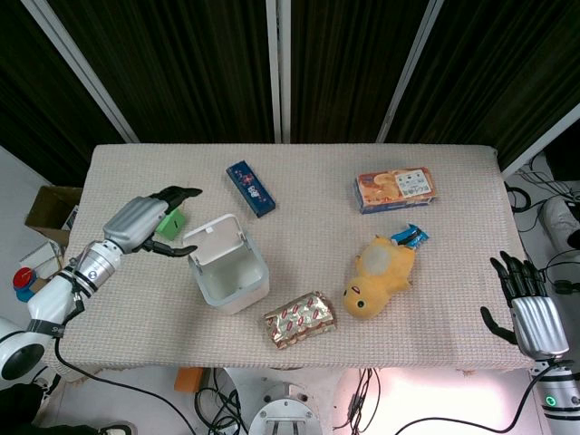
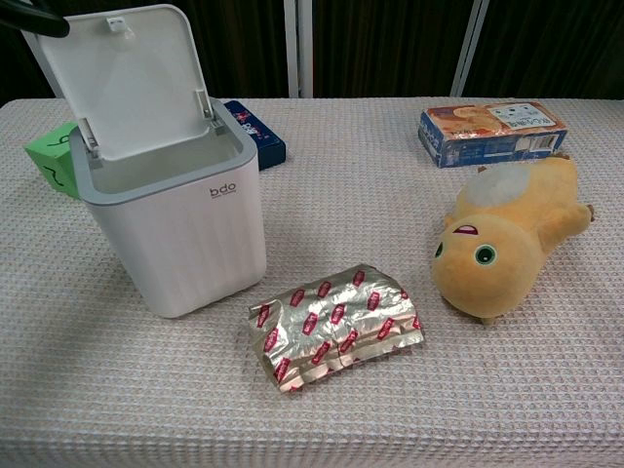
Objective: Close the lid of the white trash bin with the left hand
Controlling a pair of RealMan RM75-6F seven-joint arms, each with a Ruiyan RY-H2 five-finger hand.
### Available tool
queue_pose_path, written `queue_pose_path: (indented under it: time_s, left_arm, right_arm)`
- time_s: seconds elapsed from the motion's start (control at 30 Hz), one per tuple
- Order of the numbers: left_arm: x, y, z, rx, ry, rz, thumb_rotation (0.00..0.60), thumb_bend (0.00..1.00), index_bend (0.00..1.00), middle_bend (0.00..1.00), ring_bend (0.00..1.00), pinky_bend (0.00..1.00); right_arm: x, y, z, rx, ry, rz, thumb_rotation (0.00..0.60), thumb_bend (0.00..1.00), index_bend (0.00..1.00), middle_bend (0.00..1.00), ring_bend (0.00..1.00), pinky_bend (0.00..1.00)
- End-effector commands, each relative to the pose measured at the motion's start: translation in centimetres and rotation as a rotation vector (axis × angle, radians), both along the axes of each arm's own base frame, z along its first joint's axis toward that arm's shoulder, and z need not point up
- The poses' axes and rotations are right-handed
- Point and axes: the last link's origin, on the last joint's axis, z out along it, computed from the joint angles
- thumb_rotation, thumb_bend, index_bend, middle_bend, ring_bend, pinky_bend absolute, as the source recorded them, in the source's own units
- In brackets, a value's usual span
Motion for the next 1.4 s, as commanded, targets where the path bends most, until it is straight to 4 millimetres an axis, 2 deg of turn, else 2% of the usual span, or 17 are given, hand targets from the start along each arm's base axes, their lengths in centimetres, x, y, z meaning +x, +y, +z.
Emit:
queue_pose_path:
  time_s: [0.03, 0.7, 1.07, 1.4]
  left_arm:
    - [0.0, 0.0, 0.0, 0.0, -0.002, -0.001, 0.378, 0.19, 0.1, 0.12, 0.09, 0.24]
    - [0.9, -1.5, -0.9, -0.024, 0.01, -0.071, 0.375, 0.19, 0.1, 0.15, 0.09, 0.24]
    - [2.8, -4.4, -2.1, -0.047, 0.01, -0.198, 0.37, 0.19, 0.1, 0.17, 0.09, 0.24]
    - [3.0, -6.7, -4.0, -0.035, 0.04, -0.324, 0.351, 0.19, 0.1, 0.22, 0.09, 0.24]
  right_arm:
    - [0.0, 0.0, 0.0, 0.001, 0.001, 0.002, 0.6, 0.28, 0.0, 0.0, 0.0, 0.0]
    - [-0.2, -0.1, -0.2, -0.002, -0.004, -0.002, 0.6, 0.28, 0.0, 0.0, 0.0, 0.0]
    - [-0.5, -0.2, -0.3, 0.003, -0.005, -0.01, 0.6, 0.28, 0.0, 0.0, 0.0, 0.0]
    - [-0.5, -0.3, -0.3, 0.005, -0.003, -0.013, 0.6, 0.28, 0.0, 0.0, 0.0, 0.0]
